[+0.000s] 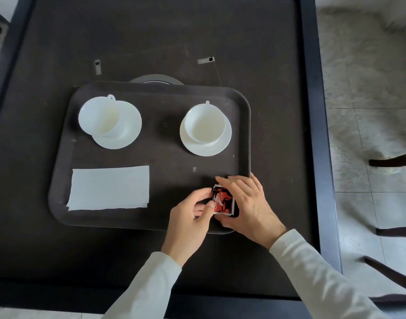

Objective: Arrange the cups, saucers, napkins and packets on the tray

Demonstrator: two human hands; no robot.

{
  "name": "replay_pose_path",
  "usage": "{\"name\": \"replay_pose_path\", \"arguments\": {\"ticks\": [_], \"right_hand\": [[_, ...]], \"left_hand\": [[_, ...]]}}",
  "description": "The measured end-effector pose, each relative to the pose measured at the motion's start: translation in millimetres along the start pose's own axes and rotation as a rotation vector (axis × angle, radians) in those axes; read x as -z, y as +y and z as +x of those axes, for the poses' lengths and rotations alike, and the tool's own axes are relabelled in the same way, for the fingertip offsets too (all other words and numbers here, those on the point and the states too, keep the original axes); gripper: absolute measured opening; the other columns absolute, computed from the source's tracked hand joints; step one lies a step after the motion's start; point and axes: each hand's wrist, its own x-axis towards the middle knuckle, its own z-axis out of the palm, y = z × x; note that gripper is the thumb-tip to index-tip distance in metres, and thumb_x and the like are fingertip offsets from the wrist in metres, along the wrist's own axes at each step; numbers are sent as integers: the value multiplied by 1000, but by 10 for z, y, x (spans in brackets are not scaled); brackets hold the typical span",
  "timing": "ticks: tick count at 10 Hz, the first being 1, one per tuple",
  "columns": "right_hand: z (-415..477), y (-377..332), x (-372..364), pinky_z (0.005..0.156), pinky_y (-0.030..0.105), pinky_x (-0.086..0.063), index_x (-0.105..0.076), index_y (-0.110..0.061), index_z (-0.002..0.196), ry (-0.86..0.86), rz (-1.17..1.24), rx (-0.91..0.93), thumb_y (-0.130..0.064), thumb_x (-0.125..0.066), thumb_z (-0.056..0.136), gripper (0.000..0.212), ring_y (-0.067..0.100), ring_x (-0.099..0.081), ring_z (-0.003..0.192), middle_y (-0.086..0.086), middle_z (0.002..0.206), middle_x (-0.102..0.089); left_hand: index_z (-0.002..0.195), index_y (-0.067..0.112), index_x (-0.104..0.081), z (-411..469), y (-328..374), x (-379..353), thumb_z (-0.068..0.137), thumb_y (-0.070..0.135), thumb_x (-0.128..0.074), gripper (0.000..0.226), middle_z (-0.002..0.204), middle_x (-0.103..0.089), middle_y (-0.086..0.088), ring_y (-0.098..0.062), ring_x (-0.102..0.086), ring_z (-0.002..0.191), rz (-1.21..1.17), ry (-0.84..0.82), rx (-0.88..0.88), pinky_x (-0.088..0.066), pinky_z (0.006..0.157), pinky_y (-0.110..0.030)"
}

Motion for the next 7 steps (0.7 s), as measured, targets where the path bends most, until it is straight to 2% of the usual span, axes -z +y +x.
{"name": "replay_pose_path", "arguments": {"ticks": [2,4,5,7], "right_hand": [[10,7,4,124,50,-13,-47,-22,149,-12,-4,9,-44,-85,75,86,22,-46,136,-3,133,-61],[-11,20,-11,122,46,-10,-41,-24,152,-23,4,14,-44,-85,76,90,22,-42,140,-3,137,-59],[-23,29,-39,123,47,-12,-39,-25,153,-24,-12,24,-46,-86,74,94,21,-41,141,-3,140,-58],[-100,-56,-21,125,51,-18,-43,-19,151,44,40,9,-49,-82,77,90,21,-41,144,0,148,-53]], "left_hand": [[130,27,-65,-13,-16,-25,97,24,-66,34,118,-68,19,14,-64,97,-9,4,-1,-45,76,1],[130,26,-66,-15,-34,-25,97,22,-66,33,117,-67,21,24,-59,95,-1,4,-15,-44,76,1],[130,26,-66,-21,-39,-13,97,22,-66,33,119,-69,18,18,-63,98,-7,0,-18,-45,77,0],[131,26,-64,-28,26,97,99,22,-63,32,115,-65,23,17,-62,94,5,-5,-31,-45,75,1]]}}
